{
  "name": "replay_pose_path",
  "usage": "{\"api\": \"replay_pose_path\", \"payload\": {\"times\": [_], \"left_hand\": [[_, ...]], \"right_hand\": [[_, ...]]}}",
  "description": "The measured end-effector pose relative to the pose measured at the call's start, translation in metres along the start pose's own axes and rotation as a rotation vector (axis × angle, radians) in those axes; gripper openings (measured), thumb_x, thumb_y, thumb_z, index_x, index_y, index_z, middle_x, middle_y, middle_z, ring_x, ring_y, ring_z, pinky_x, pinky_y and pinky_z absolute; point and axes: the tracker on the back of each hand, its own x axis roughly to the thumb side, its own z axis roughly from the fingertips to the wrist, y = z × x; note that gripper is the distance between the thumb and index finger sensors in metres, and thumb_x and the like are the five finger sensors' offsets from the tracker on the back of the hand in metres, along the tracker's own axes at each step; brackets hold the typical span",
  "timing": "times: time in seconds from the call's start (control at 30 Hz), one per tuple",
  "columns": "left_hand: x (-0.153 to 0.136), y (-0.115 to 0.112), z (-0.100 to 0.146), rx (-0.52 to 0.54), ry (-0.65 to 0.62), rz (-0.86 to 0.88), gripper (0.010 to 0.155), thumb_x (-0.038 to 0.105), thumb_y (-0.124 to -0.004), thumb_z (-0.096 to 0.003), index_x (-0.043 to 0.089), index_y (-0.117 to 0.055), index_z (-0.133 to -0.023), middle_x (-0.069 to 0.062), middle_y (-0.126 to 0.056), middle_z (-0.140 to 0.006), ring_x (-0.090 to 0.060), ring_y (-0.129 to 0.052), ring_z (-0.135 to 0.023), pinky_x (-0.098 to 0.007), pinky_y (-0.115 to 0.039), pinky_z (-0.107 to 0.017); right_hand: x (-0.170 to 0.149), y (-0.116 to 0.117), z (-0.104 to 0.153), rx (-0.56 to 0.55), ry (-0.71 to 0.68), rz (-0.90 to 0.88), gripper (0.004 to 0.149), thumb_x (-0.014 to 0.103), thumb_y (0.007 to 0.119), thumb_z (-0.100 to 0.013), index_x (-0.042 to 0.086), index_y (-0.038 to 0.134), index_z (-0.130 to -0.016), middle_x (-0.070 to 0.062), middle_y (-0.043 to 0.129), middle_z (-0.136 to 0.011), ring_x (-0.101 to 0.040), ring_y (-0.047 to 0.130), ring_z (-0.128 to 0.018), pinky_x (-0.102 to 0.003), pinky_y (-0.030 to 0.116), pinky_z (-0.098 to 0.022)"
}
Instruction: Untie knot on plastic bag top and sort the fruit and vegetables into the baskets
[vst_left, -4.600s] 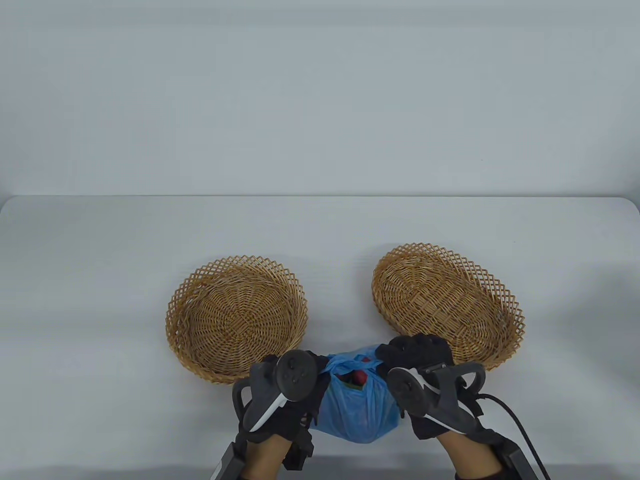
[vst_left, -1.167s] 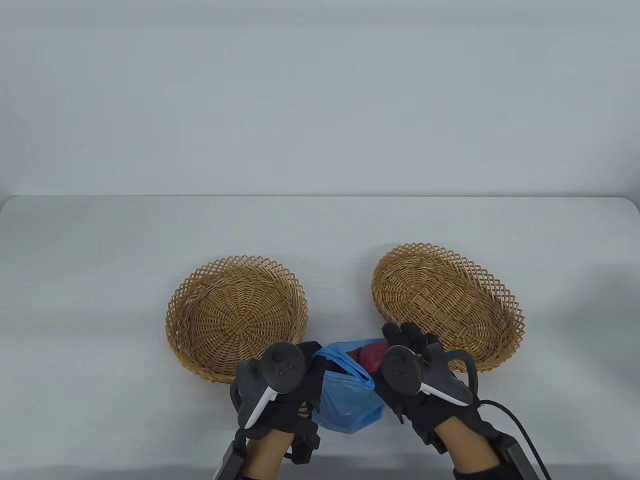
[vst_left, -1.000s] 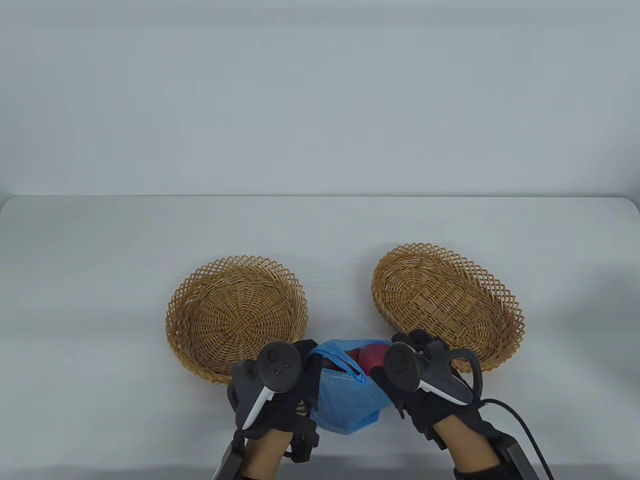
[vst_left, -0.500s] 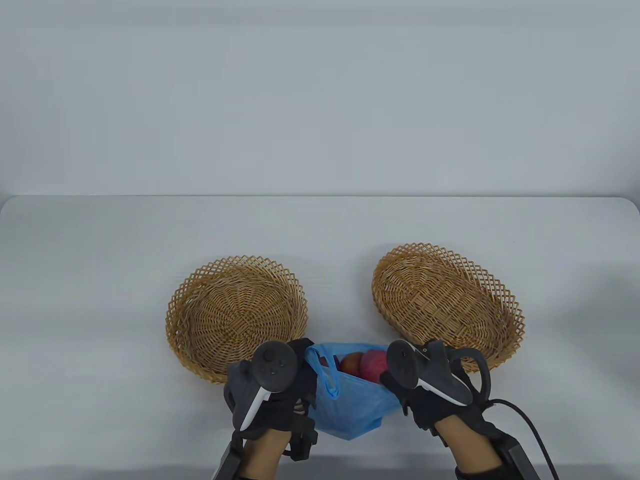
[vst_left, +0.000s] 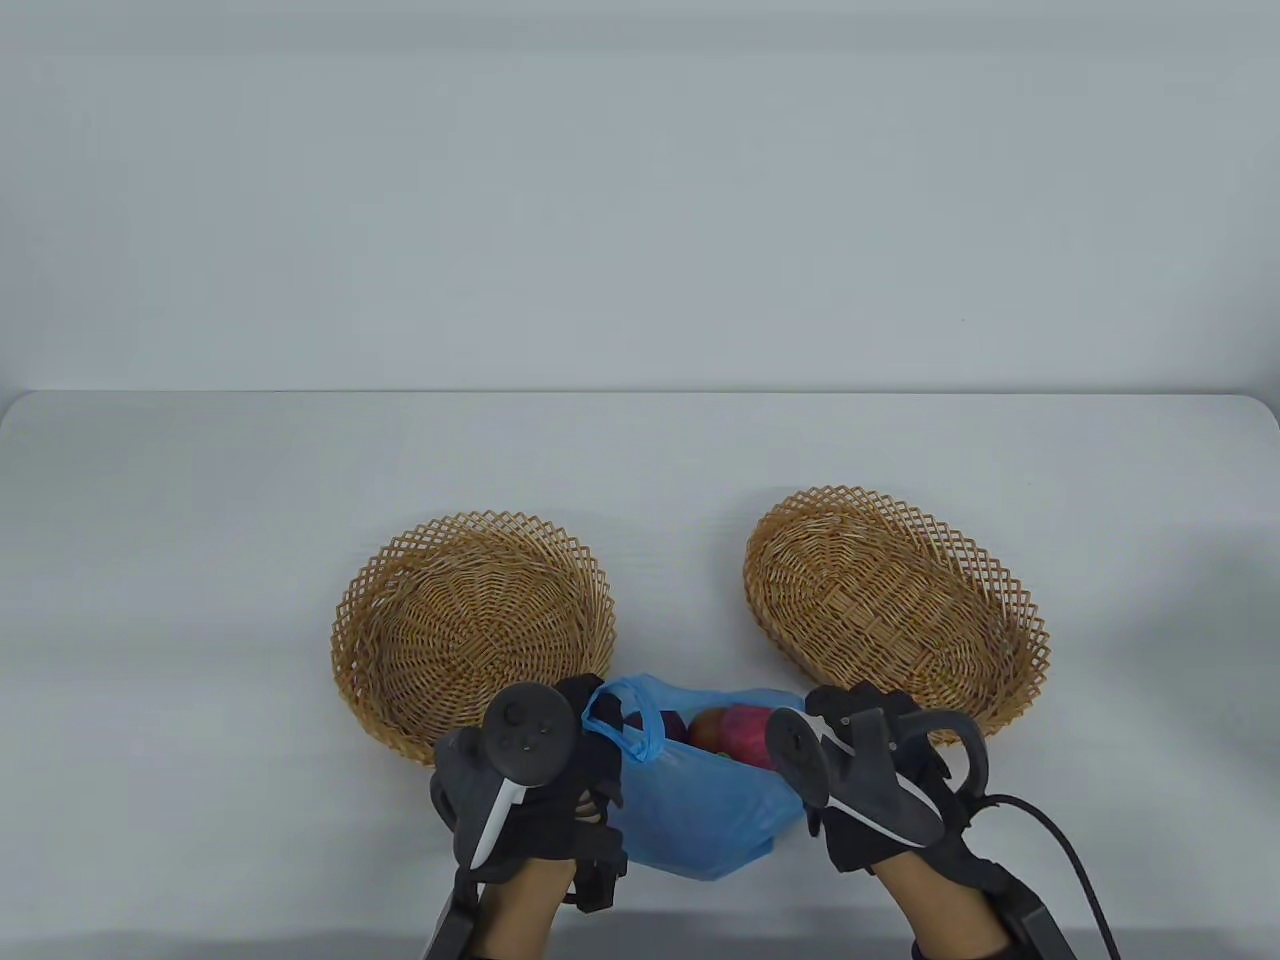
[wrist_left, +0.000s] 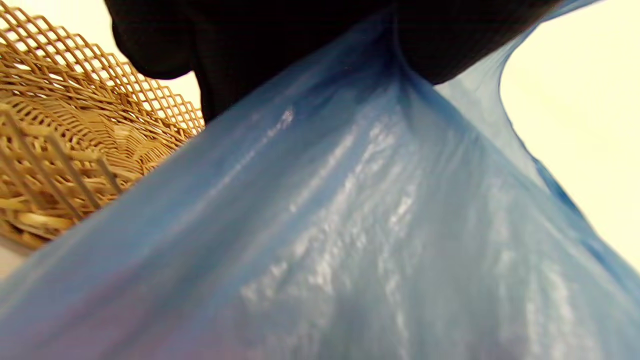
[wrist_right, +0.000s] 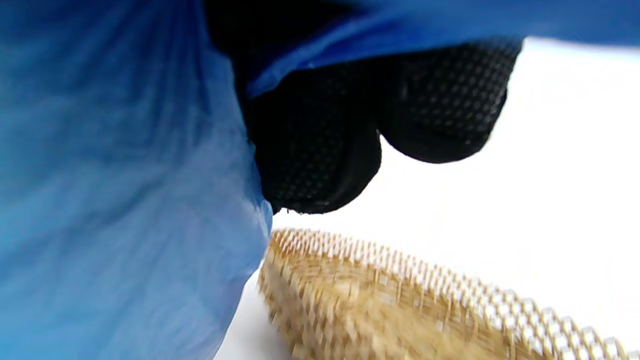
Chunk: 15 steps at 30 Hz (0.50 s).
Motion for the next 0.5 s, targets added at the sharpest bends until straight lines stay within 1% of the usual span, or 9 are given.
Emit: {"api": "replay_pose_path", "payload": {"times": [0.07,0.13,0.2,0.27,0.3,0.33,0.37,0.4,0.5], "left_hand": [[-0.001,0.000,-0.001,-0.010,-0.004,-0.009,0.039,0.045,-0.070,-0.0508,0.027,-0.082,-0.083,-0.003,-0.093,-0.089,-0.030,-0.100,-0.076,-0.057,-0.065,-0.072],[-0.002,-0.002,-0.001,-0.031,-0.003,-0.036,0.038,0.041,-0.072,-0.0495,0.025,-0.084,-0.081,-0.005,-0.095,-0.087,-0.032,-0.102,-0.073,-0.058,-0.067,-0.070],[-0.002,-0.003,-0.001,-0.048,-0.010,-0.061,0.036,0.033,-0.075,-0.0471,0.025,-0.084,-0.081,-0.007,-0.096,-0.085,-0.032,-0.104,-0.070,-0.058,-0.068,-0.068],[0.001,-0.006,-0.001,-0.083,-0.041,-0.053,0.038,0.024,-0.075,-0.0446,0.026,-0.084,-0.082,-0.005,-0.099,-0.081,-0.028,-0.106,-0.064,-0.056,-0.071,-0.066],[0.003,-0.008,0.000,-0.100,-0.058,-0.055,0.040,0.021,-0.075,-0.0440,0.027,-0.084,-0.082,-0.005,-0.100,-0.079,-0.027,-0.107,-0.061,-0.055,-0.072,-0.066],[0.004,-0.009,0.000,-0.110,-0.071,-0.057,0.040,0.020,-0.075,-0.0441,0.027,-0.084,-0.083,-0.004,-0.101,-0.078,-0.027,-0.108,-0.059,-0.055,-0.072,-0.066],[0.005,-0.010,0.001,-0.116,-0.078,-0.068,0.040,0.020,-0.075,-0.0441,0.028,-0.085,-0.082,-0.004,-0.102,-0.076,-0.026,-0.108,-0.056,-0.055,-0.072,-0.065],[0.006,-0.011,0.001,-0.123,-0.087,-0.073,0.038,0.021,-0.076,-0.0441,0.028,-0.087,-0.079,-0.003,-0.103,-0.073,-0.026,-0.108,-0.054,-0.055,-0.072,-0.065],[0.007,-0.013,0.000,-0.148,-0.103,-0.070,0.035,0.028,-0.081,-0.0449,0.025,-0.088,-0.079,-0.004,-0.104,-0.069,-0.027,-0.107,-0.050,-0.057,-0.071,-0.065]], "right_hand": [[-0.002,-0.006,0.003,-0.087,0.000,-0.008,0.035,0.044,0.104,-0.030,0.010,0.102,-0.029,-0.002,0.102,-0.076,-0.020,0.104,-0.055,-0.044,0.087,-0.046],[-0.002,-0.008,0.005,-0.115,-0.035,-0.028,0.035,0.044,0.104,-0.029,0.010,0.102,-0.030,0.000,0.101,-0.079,-0.019,0.103,-0.059,-0.045,0.085,-0.049],[0.000,-0.007,0.007,-0.075,-0.070,-0.045,0.034,0.044,0.104,-0.029,0.010,0.102,-0.031,-0.001,0.099,-0.082,-0.021,0.101,-0.063,-0.047,0.084,-0.052],[0.005,-0.003,0.007,0.010,-0.111,-0.041,0.034,0.045,0.104,-0.029,0.013,0.103,-0.036,-0.003,0.097,-0.086,-0.024,0.099,-0.066,-0.049,0.082,-0.055],[0.008,-0.001,0.007,0.040,-0.132,-0.025,0.033,0.046,0.104,-0.028,0.015,0.104,-0.041,-0.004,0.097,-0.085,-0.024,0.099,-0.066,-0.049,0.082,-0.054],[0.009,0.001,0.006,0.069,-0.144,-0.014,0.033,0.045,0.104,-0.028,0.019,0.104,-0.048,-0.005,0.096,-0.086,-0.024,0.099,-0.067,-0.049,0.081,-0.054],[0.011,0.003,0.007,0.102,-0.155,0.008,0.038,0.045,0.105,-0.028,0.022,0.102,-0.059,-0.006,0.095,-0.089,-0.024,0.098,-0.068,-0.049,0.081,-0.055],[0.013,0.005,0.006,0.130,-0.164,0.025,0.050,0.040,0.104,-0.030,0.026,0.093,-0.077,-0.006,0.093,-0.090,-0.024,0.097,-0.069,-0.049,0.081,-0.056],[0.015,0.008,0.008,0.164,-0.178,0.072,0.059,0.037,0.105,-0.030,0.026,0.088,-0.085,-0.007,0.090,-0.094,-0.024,0.095,-0.072,-0.049,0.079,-0.057]]}}
